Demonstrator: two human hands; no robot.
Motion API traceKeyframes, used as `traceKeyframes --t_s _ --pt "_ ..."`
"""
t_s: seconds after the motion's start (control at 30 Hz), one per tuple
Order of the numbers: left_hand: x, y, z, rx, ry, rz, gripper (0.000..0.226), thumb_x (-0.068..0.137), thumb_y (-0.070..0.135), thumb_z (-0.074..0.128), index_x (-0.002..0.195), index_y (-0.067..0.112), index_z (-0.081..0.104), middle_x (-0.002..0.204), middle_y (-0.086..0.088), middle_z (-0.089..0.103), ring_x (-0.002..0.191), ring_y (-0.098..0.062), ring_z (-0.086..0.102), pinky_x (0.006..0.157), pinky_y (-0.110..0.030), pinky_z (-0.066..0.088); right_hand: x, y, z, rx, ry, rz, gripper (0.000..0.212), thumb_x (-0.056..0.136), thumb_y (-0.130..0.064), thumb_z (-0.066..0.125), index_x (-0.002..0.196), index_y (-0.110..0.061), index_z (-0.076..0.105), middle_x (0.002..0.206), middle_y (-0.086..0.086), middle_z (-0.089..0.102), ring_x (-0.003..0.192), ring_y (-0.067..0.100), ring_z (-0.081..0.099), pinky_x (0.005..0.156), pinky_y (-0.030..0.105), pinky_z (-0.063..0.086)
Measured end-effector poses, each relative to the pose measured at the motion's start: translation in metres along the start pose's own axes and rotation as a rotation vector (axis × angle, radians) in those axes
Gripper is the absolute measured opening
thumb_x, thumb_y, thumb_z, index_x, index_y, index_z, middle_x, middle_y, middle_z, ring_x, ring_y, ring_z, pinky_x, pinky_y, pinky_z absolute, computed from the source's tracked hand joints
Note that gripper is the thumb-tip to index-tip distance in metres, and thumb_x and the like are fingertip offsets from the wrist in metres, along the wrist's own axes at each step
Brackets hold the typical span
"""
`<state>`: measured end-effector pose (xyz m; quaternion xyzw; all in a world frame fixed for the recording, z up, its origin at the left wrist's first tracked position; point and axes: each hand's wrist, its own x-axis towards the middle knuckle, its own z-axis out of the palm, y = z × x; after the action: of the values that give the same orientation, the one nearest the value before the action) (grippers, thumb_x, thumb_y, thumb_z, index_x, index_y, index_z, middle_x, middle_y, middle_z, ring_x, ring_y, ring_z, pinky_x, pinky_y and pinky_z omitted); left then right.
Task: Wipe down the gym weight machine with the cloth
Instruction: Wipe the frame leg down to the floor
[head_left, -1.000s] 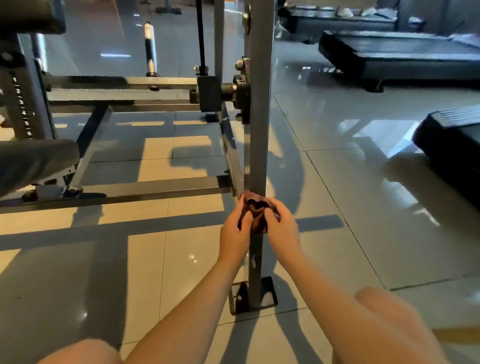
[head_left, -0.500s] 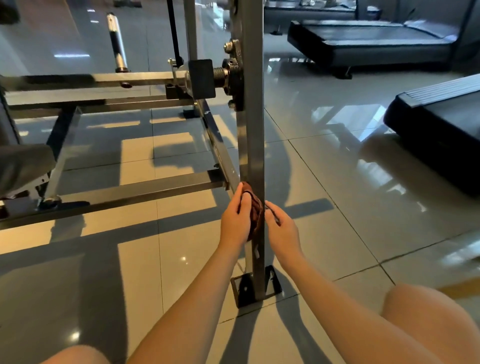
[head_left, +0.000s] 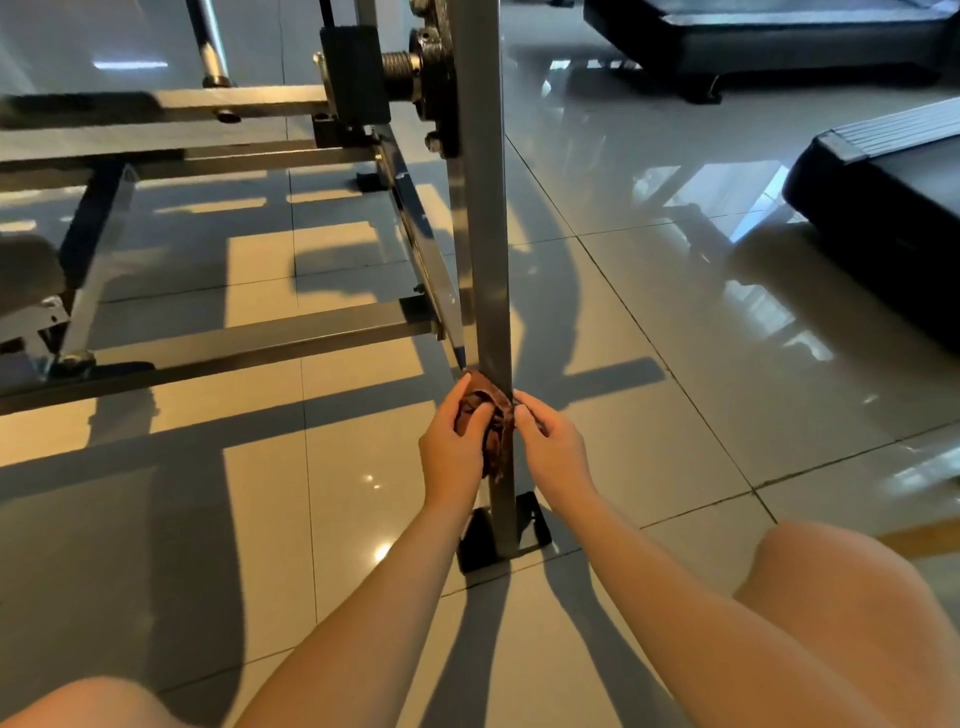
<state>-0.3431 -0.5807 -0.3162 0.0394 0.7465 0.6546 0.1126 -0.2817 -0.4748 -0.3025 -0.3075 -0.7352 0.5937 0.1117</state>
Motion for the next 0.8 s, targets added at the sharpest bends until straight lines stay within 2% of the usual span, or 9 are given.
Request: traceKeyframes --t_s 0.1,0.17,0.23,0.3,0.43,0.53,0.63,0.7,0.8 --pt "-0.005 -0.008 0.011 0.085 0.027 0.015 0.039 0.097 0.009 0.060 0.118 0.040 0.049 0.103 0.022 0.062 0.098 -0.001 0.063 0.074 -0.007 0.047 0.001 0.007 0.002 0.052 0.004 0.020 0.036 0.107 -0.034 0.048 0.140 -0.028 0.060 0.127 -0.011 0.068 0.118 0.005 0.062 0.095 0.018 0.053" --pt "-0.015 -0.034 0.015 0.110 0.000 -0.033 0.041 0.095 0.005 0.056 0.116 0.039 0.047 0.103 0.014 0.068 0.094 -0.008 0.068 0.079 -0.026 0.056 0.002 0.015 0.002 0.054 -0.005 0.028 0.034 0.107 -0.035 0.046 0.137 -0.032 0.062 0.124 -0.013 0.069 0.116 0.004 0.063 0.098 0.026 0.054" --pt "-0.025 -0.056 0.018 0.135 -0.030 -0.075 0.042 0.095 0.003 0.054 0.118 0.038 0.045 0.101 0.013 0.070 0.089 -0.005 0.069 0.078 -0.034 0.058 0.005 0.022 0.001 0.036 -0.015 0.031 0.034 0.107 -0.037 0.044 0.134 -0.033 0.064 0.122 -0.015 0.070 0.115 0.003 0.063 0.100 0.030 0.054" --pt "-0.030 -0.068 0.018 0.161 -0.054 -0.110 0.042 0.094 0.003 0.053 0.117 0.037 0.046 0.098 0.014 0.069 0.086 -0.003 0.068 0.074 -0.030 0.057 0.005 0.030 0.001 0.034 -0.024 0.045 0.034 0.107 -0.036 0.044 0.133 -0.031 0.066 0.121 -0.014 0.070 0.115 0.003 0.063 0.101 0.033 0.054" --pt "-0.044 -0.087 0.005 0.223 -0.104 -0.212 0.027 0.094 0.009 0.058 0.110 0.031 0.055 0.093 0.015 0.068 0.094 -0.015 0.068 0.069 -0.017 0.047 0.000 0.035 -0.002 0.024 -0.041 0.093 0.034 0.105 -0.036 0.047 0.133 -0.031 0.066 0.125 -0.014 0.069 0.119 0.005 0.061 0.107 0.038 0.050" --pt "-0.045 -0.077 0.003 0.181 -0.044 -0.188 0.021 0.097 0.017 0.060 0.111 0.032 0.059 0.097 0.015 0.069 0.095 -0.010 0.067 0.071 -0.016 0.048 -0.001 0.035 -0.003 0.006 -0.055 0.093 0.035 0.105 -0.038 0.047 0.133 -0.031 0.066 0.126 -0.014 0.069 0.119 0.005 0.061 0.108 0.037 0.050" --pt "-0.032 -0.044 0.015 0.135 0.060 -0.079 0.024 0.100 0.020 0.058 0.122 0.030 0.054 0.102 0.020 0.063 0.093 0.000 0.062 0.073 -0.015 0.048 -0.004 0.034 -0.003 0.027 -0.057 0.087 0.034 0.106 -0.035 0.047 0.136 -0.031 0.063 0.127 -0.012 0.067 0.115 0.003 0.061 0.098 0.026 0.053" --pt "-0.026 -0.034 0.024 0.150 0.097 -0.067 0.026 0.100 0.020 0.058 0.123 0.030 0.049 0.098 0.020 0.061 0.084 0.000 0.062 0.065 -0.013 0.047 -0.007 0.034 -0.002 0.059 -0.056 0.094 0.034 0.107 -0.032 0.047 0.137 -0.031 0.062 0.126 -0.011 0.067 0.113 0.003 0.061 0.090 0.017 0.052" --pt "-0.035 -0.053 0.030 0.154 0.069 -0.108 0.029 0.097 0.006 0.053 0.114 0.029 0.045 0.090 0.010 0.068 0.068 -0.009 0.066 0.055 -0.020 0.049 -0.008 0.037 -0.005 0.093 -0.065 0.108 0.032 0.107 -0.030 0.048 0.136 -0.031 0.062 0.116 -0.015 0.069 0.100 0.002 0.066 0.082 0.018 0.056"
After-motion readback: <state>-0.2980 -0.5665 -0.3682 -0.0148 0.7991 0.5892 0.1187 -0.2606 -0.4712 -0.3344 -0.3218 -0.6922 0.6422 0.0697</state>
